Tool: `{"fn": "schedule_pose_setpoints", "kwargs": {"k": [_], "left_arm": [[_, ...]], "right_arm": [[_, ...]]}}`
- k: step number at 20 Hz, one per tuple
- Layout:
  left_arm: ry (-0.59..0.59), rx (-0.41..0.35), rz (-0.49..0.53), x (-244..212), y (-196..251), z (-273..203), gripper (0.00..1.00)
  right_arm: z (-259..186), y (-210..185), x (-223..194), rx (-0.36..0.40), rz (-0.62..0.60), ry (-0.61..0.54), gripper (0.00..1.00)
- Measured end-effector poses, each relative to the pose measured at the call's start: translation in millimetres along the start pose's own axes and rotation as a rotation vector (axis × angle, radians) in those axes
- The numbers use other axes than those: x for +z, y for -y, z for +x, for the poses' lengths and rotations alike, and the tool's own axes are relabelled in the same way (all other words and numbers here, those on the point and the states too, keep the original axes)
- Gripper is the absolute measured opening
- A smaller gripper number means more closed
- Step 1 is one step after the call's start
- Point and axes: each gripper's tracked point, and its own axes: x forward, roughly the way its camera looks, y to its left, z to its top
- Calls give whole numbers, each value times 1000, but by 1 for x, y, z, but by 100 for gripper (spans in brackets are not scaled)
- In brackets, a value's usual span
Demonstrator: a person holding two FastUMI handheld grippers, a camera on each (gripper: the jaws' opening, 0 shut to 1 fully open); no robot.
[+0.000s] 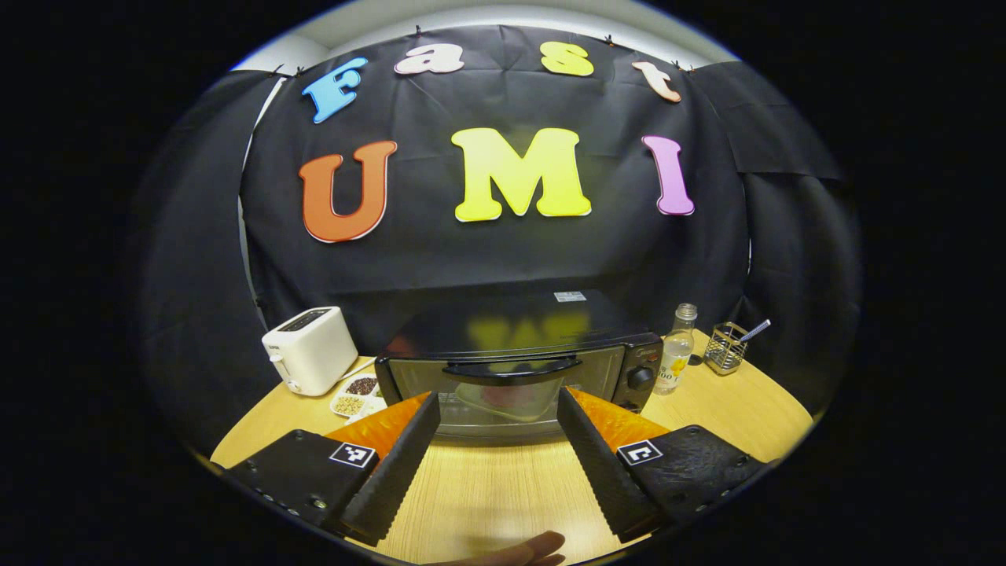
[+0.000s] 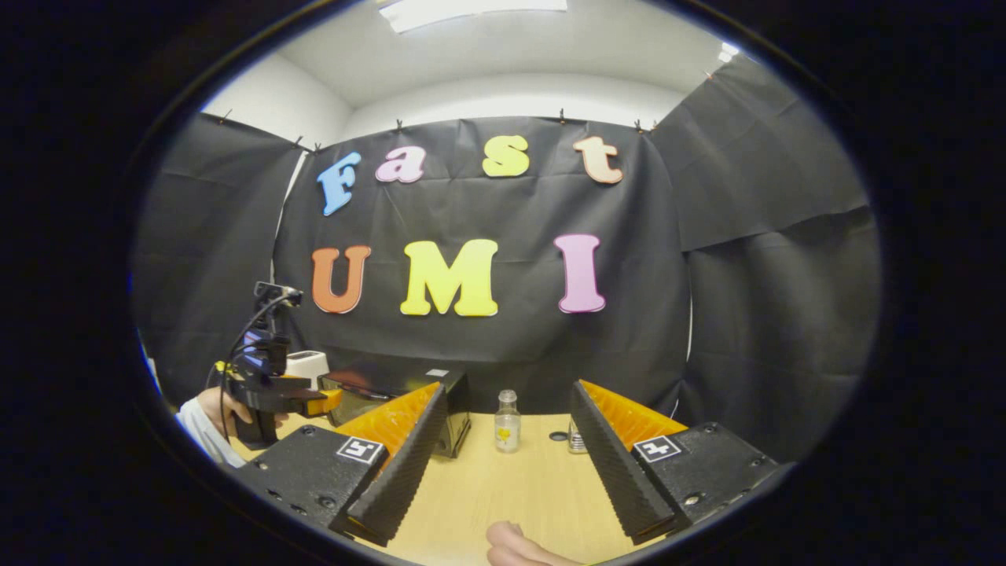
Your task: Open the electric oven with the left hand, put the food in, and close the electric oven.
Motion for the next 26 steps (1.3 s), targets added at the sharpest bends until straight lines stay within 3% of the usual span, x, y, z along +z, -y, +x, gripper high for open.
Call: {"fn": "schedule_pose_setpoints", "kwargs": {"k": [7, 11, 14, 15, 16, 18, 19, 20, 23, 24, 26], "left_arm": [[100, 3, -3, 20, 19, -110, 95], [145, 21, -70, 37, 28, -185, 96], [233, 44, -66, 60, 31, -238, 96], [253, 58, -75, 65, 30, -252, 96], [265, 72, -84, 69, 31, -267, 96], [269, 96, -100, 69, 31, -288, 96], [274, 99, -102, 69, 33, -296, 96], [272, 96, -95, 67, 35, -302, 96], [279, 119, -84, 55, 34, -319, 96], [284, 112, -78, 53, 37, -324, 96], [304, 92, -61, 54, 43, -330, 96]], "right_arm": [[-35, -1, -14, 13, 76, -28, 100], [-62, 8, 1, -32, 66, -4, 100], [-84, 16, 14, -59, 62, 15, 100], [-92, 16, 22, -58, 60, 29, 96], [-101, 16, 29, -55, 59, 47, 100], [-114, 19, 38, -58, 62, 90, 96], [-119, 17, 39, -57, 60, 101, 100], [-122, 15, 36, -56, 54, 102, 95], [-133, 4, 34, -29, 34, 103, 96], [-137, 0, 37, -14, 35, 113, 100], [-142, -8, 37, 16, 37, 119, 96]]}}
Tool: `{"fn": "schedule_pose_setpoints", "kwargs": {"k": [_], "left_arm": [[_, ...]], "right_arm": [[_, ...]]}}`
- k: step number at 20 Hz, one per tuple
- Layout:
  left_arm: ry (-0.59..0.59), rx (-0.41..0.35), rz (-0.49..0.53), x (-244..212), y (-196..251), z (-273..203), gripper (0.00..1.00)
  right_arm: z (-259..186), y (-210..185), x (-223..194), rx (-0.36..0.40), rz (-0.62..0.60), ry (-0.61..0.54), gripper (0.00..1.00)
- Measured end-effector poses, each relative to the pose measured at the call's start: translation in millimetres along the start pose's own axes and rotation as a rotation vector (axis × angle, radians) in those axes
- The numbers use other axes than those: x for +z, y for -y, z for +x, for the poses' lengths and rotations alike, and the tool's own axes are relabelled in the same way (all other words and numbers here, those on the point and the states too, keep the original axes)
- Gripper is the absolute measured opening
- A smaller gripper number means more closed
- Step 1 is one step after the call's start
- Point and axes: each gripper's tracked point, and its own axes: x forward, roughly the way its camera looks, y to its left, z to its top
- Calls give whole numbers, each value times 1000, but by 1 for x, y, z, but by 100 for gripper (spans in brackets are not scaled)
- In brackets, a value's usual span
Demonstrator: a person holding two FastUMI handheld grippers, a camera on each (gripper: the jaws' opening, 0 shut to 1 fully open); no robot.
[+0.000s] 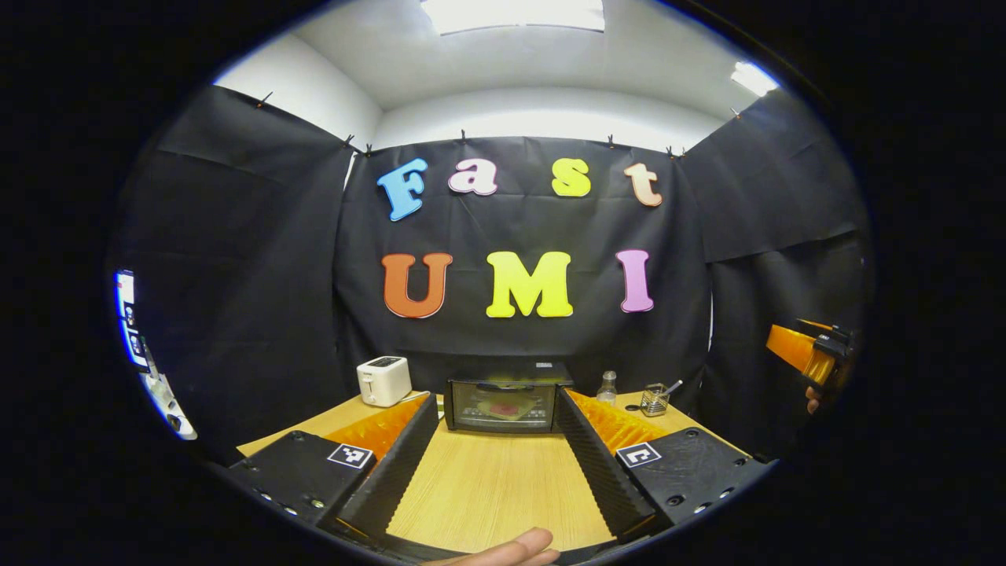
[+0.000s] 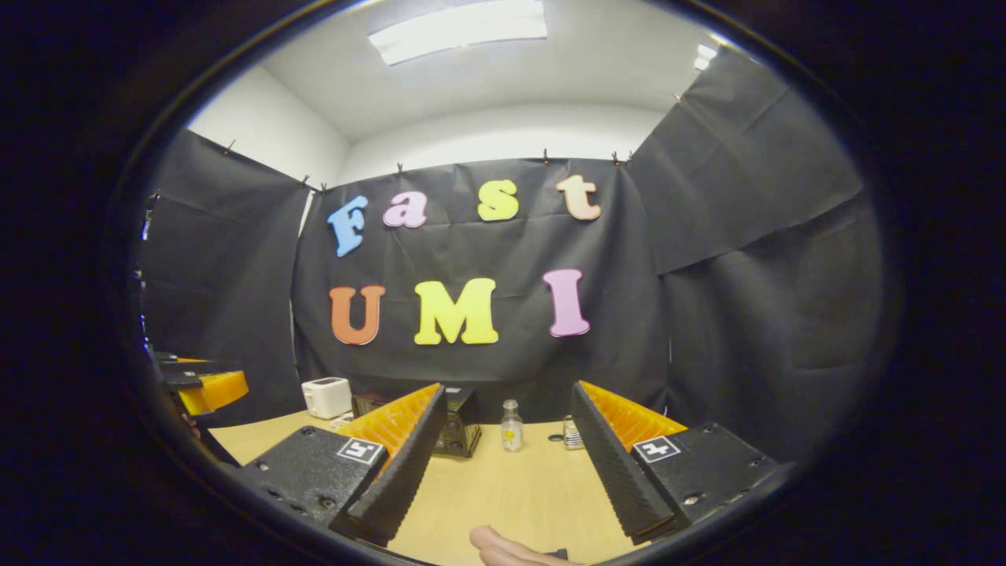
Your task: Open the electric oven with the left hand, put the food in, and close the electric oven.
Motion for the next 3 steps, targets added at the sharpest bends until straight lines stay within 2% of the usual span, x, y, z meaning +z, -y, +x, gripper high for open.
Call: {"fn": "schedule_pose_setpoints", "kwargs": {"k": [3], "left_arm": [[15, -24, 13, 4, 5, -6, 96]], "right_arm": [[-1, 2, 1, -7, -24, 3, 96]]}}
